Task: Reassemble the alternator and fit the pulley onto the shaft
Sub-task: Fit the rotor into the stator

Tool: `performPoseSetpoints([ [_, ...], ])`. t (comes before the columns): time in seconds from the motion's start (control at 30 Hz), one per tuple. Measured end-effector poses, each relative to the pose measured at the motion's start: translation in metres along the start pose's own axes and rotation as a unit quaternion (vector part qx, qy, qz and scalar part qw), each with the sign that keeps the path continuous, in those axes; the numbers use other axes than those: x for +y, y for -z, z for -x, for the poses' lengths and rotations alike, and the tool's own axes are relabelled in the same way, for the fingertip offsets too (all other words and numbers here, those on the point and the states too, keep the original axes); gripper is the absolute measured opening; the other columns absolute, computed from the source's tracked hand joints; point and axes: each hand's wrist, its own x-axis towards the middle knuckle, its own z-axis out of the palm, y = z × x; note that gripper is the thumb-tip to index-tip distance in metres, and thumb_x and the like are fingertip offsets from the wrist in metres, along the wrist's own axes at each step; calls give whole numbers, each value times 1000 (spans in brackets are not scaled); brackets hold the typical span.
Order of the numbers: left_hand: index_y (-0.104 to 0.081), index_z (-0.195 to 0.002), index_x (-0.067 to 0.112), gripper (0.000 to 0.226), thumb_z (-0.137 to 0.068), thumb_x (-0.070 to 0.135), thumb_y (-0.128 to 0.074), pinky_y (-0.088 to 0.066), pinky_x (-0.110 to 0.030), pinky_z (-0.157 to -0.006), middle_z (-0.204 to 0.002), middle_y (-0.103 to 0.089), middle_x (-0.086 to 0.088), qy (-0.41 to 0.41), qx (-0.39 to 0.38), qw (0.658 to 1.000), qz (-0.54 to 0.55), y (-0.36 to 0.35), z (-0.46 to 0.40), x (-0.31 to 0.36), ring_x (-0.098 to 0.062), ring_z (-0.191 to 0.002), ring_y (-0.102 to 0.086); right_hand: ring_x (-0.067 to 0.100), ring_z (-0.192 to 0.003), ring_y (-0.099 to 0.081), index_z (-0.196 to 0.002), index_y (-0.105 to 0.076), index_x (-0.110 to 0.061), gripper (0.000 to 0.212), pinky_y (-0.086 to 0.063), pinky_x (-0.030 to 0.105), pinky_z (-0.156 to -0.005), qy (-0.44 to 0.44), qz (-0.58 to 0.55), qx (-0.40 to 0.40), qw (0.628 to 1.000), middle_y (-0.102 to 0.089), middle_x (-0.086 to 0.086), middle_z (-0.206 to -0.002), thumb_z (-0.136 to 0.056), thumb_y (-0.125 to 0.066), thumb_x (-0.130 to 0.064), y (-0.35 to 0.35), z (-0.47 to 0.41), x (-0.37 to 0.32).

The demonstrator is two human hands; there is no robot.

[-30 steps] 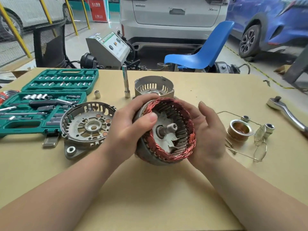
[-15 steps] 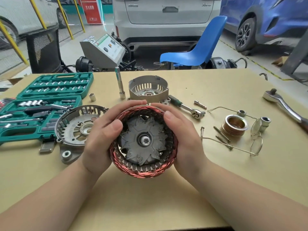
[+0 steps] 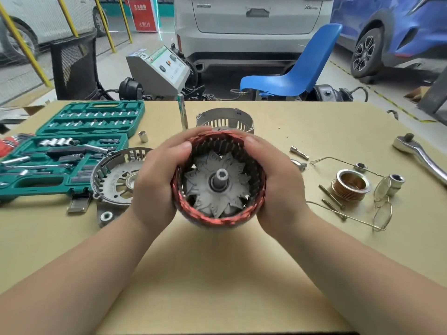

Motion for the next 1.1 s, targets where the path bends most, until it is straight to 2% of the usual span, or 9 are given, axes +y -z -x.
performPoseSetpoints([
  [0.13,-82,-118,18,40,-97,33,-51,-56,-52,-104,-122,-78,-11,60,99,993,-37,-2,-24,8,-29,-120,-72,37,-116,-72,-119,-76,-6,33,-50,60,-109,-34,-7,26,999,-77,17,-118,-96,-59,-24,-8,-32,-13],
  [0.27,-84,-109,28,35,-104,37,-51,-56,-55,-102,-110,-82,1,61,152,977,-135,0,-34,10,-20,-108,-77,35,-111,-73,-116,-76,-8,32,-55,54,-103,40,20,38,998,-78,13,-114,-102,-55,-29,-9,-36,-12],
  [0.37,-83,-111,27,39,-108,47,-50,-58,-48,-95,-110,-82,-2,52,169,981,-77,-6,-26,5,-23,-107,-77,30,-112,-73,-124,-73,-12,45,-56,53,-102,87,29,35,995,-78,11,-115,-95,-56,-43,-9,-27,-3],
  [0.47,-84,-106,20,42,-105,48,-53,-62,-38,-87,-105,-81,-9,42,203,978,-8,-15,-19,5,-25,-102,-78,24,-108,-75,-120,-76,-12,45,-59,43,-97,108,42,54,992,-80,7,-110,-93,-56,-41,-14,-27,-1],
  [0.57,-83,-109,13,46,-103,47,-53,-59,-54,-99,-111,-79,-18,59,222,973,28,-17,-23,9,-36,-108,-76,21,-102,-76,-113,-78,-8,39,-60,33,-89,105,36,58,992,-80,7,-104,-96,-51,-32,-18,-32,-8],
  [0.7,-85,-103,16,47,-99,53,-55,-58,-56,-101,-112,-79,-18,70,235,969,39,-16,-27,12,-36,-107,-76,17,-93,-77,-109,-79,-3,36,-58,22,-78,117,34,53,991,-80,4,-96,-101,-51,-25,-17,-37,-12],
  [0.83,-86,-101,20,47,-97,55,-55,-59,-48,-97,-108,-81,-11,61,241,969,-5,-14,-33,10,-28,-105,-77,20,-101,-76,-113,-78,-3,38,-60,27,-87,112,39,61,991,-80,8,-104,-100,-49,-24,-18,-42,-10],
  [0.97,-85,-103,14,52,-96,55,-54,-52,-60,-109,-112,-79,-18,80,231,970,11,-10,-37,7,-37,-112,-74,22,-101,-75,-111,-79,-3,42,-61,33,-90,92,28,63,993,-80,9,-104,-95,-50,-29,-20,-46,-6],
  [1.1,-83,-106,11,57,-88,59,-59,-50,-63,-111,-118,-76,-23,88,241,966,35,-5,-39,3,-42,-116,-72,22,-105,-74,-113,-78,-4,47,-57,43,-101,89,46,55,993,-79,10,-109,-92,-49,-33,-21,-51,-5],
])
